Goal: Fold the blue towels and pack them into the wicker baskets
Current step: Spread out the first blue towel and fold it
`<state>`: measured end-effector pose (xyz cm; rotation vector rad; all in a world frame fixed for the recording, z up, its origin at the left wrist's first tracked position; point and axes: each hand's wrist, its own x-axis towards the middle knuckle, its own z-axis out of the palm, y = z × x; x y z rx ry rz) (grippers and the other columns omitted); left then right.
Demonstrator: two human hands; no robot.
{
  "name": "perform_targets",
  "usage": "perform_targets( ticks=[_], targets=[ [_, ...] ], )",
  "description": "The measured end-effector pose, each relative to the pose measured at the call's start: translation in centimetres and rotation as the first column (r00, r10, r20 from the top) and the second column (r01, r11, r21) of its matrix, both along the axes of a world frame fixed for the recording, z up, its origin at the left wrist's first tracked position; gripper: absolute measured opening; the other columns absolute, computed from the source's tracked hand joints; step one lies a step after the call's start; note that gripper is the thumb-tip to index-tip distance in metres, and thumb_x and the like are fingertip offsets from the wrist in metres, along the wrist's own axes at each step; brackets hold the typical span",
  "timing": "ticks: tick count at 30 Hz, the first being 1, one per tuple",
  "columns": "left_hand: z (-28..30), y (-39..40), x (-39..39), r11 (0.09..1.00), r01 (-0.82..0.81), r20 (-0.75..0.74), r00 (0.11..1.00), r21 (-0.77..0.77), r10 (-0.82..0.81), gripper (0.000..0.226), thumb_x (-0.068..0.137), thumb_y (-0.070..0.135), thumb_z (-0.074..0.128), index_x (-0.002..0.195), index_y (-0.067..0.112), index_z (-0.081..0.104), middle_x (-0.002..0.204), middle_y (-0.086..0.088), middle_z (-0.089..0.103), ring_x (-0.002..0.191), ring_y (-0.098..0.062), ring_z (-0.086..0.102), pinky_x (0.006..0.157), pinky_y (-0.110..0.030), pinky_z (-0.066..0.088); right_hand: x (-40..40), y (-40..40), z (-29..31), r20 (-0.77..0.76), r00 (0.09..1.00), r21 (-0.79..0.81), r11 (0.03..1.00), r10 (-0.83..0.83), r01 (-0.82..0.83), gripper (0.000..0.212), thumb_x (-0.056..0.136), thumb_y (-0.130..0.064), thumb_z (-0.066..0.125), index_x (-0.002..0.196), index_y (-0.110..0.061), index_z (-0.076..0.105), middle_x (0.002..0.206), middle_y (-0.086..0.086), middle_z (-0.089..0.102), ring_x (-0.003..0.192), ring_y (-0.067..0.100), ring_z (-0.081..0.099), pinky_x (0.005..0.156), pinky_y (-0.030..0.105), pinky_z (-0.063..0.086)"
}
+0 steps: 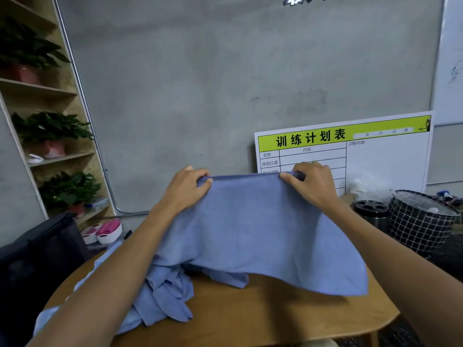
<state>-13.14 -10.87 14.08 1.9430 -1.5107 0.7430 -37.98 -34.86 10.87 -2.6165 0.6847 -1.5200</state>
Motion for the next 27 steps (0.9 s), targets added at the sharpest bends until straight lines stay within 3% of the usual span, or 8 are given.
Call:
perform_targets(
  ticks=[2,5,10,14,17,22,24,27],
  targets=[
    [0.2,0.8,-1.3,0.998,0.015,0.161,0.987,-0.066,-0.005,0.043,0.089,0.051,0.040,0.083,0.015,0.065,0.069,-0.009,0.060,0.073,-0.032,0.057,0.065,-0.036,0.043,-1.5,0.5,-0.3,0.055,0.998,-0.073,0.997,-0.009,0.013,0.049,0.089,-0.059,0.054,0.057,-0.029,0.033,0.055,-0.011,0.042,0.065,0.023,0.046,0.066,0.036,0.034],
    [-0.1,1.7,-3.1,0.975,0.021,0.403,0.912,-0.223,0.073,0.034,0.092,0.046,0.049,0.077,0.019,0.064,0.061,-0.005,0.060,0.061,-0.029,0.059,0.051,-0.033,0.043,-3.5,0.9,-0.7,0.135,0.989,-0.166,0.983,-0.054,0.077,0.047,0.090,-0.059,0.056,0.061,-0.025,0.041,0.059,-0.009,0.042,0.066,0.022,0.043,0.066,0.038,0.033],
    [-0.9,0.0,-3.4,0.971,0.036,0.436,0.897,-0.236,0.072,0.033,0.091,0.045,0.053,0.072,0.019,0.061,0.056,0.001,0.061,0.050,-0.025,0.056,0.044,-0.027,0.036,-5.0,-1.8,-0.9,0.143,0.980,-0.234,0.958,-0.136,0.167,0.047,0.091,-0.061,0.054,0.064,-0.023,0.049,0.061,-0.001,0.052,0.069,0.027,0.046,0.069,0.038,0.029],
    [-4.3,-5.3,-0.5,0.995,-0.007,0.342,0.939,-0.102,0.042,0.038,0.091,0.051,0.048,0.074,0.019,0.059,0.058,0.000,0.061,0.054,-0.029,0.060,0.047,-0.030,0.039,-2.9,-7.0,-3.3,-0.013,0.978,-0.240,0.950,-0.207,0.198,0.054,0.090,-0.069,0.045,0.066,-0.022,0.056,0.064,0.000,0.058,0.072,0.030,0.053,0.069,0.038,0.032],
    [-9.8,-9.5,2.5,0.997,-0.059,0.257,0.966,0.050,0.044,0.045,0.090,0.057,0.040,0.078,0.019,0.061,0.062,-0.001,0.064,0.061,-0.029,0.064,0.051,-0.030,0.041,0.3,-11.2,-8.3,-0.230,0.945,-0.206,0.960,-0.234,0.187,0.057,0.086,-0.073,0.038,0.063,-0.023,0.053,0.065,-0.001,0.061,0.074,0.031,0.058,0.069,0.038,0.036],
    [-22.4,-15.3,7.5,0.889,-0.191,0.122,0.981,0.416,0.153,0.051,0.090,0.070,0.031,0.095,0.028,0.059,0.086,0.002,0.071,0.087,-0.024,0.067,0.070,-0.034,0.044,5.5,-16.0,-20.1,-0.504,0.843,-0.050,0.981,-0.189,0.190,0.061,0.079,-0.080,0.025,0.061,-0.028,0.051,0.069,-0.002,0.063,0.080,0.026,0.061,0.073,0.035,0.029],
    [-26.6,-16.2,9.1,0.858,-0.156,0.038,0.987,0.489,0.157,0.058,0.084,0.073,0.025,0.092,0.028,0.060,0.082,0.004,0.069,0.082,-0.020,0.065,0.074,-0.036,0.047,6.5,-17.1,-24.6,-0.586,0.791,-0.011,0.977,-0.179,0.213,0.064,0.078,-0.083,0.020,0.072,-0.034,0.061,0.082,-0.004,0.067,0.090,0.024,0.060,0.078,0.036,0.031],
    [-30.1,-15.8,10.7,0.853,-0.014,-0.233,0.960,0.522,0.158,0.035,0.089,0.063,0.052,0.089,0.030,0.061,0.076,0.009,0.063,0.075,-0.014,0.060,0.067,-0.035,0.048,6.4,-17.9,-28.9,-0.668,0.724,0.053,0.959,-0.174,0.279,0.072,0.078,-0.084,0.017,0.105,-0.040,0.068,0.100,-0.007,0.068,0.100,0.023,0.058,0.083,0.039,0.034]
  ],
)
